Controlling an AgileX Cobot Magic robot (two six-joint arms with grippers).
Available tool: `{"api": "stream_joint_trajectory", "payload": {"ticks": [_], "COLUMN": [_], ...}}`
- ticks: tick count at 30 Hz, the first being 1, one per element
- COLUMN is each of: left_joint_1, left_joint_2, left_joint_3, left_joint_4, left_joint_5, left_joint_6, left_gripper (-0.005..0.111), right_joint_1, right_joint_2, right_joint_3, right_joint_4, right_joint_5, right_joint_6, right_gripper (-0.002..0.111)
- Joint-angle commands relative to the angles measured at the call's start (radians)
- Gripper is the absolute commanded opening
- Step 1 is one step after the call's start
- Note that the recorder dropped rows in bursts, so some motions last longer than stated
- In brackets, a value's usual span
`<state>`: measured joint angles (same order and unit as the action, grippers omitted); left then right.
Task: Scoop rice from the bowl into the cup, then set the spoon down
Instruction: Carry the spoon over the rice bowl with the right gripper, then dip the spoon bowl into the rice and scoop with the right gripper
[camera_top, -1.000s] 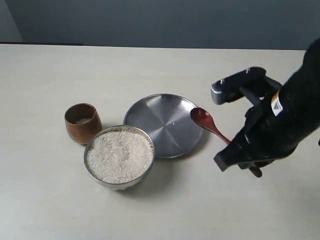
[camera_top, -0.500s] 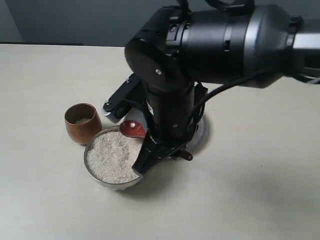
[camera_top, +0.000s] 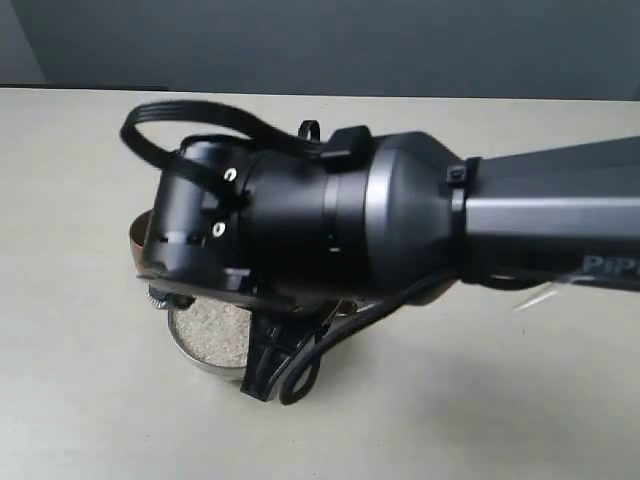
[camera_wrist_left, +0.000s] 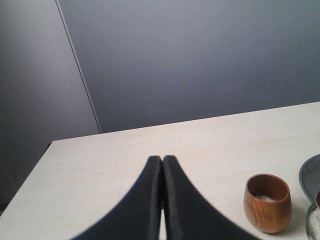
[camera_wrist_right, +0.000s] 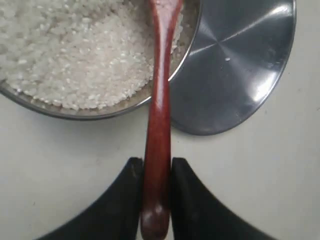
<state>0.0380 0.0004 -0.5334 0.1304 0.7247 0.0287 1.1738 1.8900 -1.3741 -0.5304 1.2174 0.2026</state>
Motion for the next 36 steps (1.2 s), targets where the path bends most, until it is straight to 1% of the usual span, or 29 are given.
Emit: {"api": "stream_joint_trajectory", "payload": {"ticks": [1,6,14,20,23,29,36], "left_joint_1": [0.002,0.002,0.002,0.002,0.002,0.002,0.002], "left_joint_2": [0.0,0.0,0.0,0.0,0.0,0.0,0.0], "left_joint_3": [-0.004,-0.004,-0.004,-0.004,-0.004,-0.004,-0.004], "left_joint_4": [0.001,0.001,0.001,0.001,0.001,0.001,0.001], "left_joint_5": [-0.008,-0.008,-0.008,-0.008,-0.008,-0.008,-0.008], "left_joint_6": [-0.003,-0.003,-0.003,-0.003,-0.003,-0.003,-0.003], "left_gripper": [0.0,0.0,0.0,0.0,0.0,0.0,0.0], "right_joint_1": [0.015,0.012,0.014,0.014,0.032,0.102,0.121], "right_joint_2": [0.01,-0.002,-0.096,-0.147,-0.141,-0.08,-0.011], "right_joint_3": [-0.006,0.026,0.202,0.234,0.234,0.234,0.234], "right_joint_4": [-0.046,-0.063,-0.186,-0.189,-0.191,-0.244,-0.25], "right_joint_5": [0.004,0.004,0.004,0.004,0.004,0.004,0.004], "right_joint_6": [0.041,0.131,0.305,0.304,0.277,0.252,0.239], "right_gripper": [-0.001,-0.001,-0.001,-0.001,-0.001,-0.001,-0.001]}}
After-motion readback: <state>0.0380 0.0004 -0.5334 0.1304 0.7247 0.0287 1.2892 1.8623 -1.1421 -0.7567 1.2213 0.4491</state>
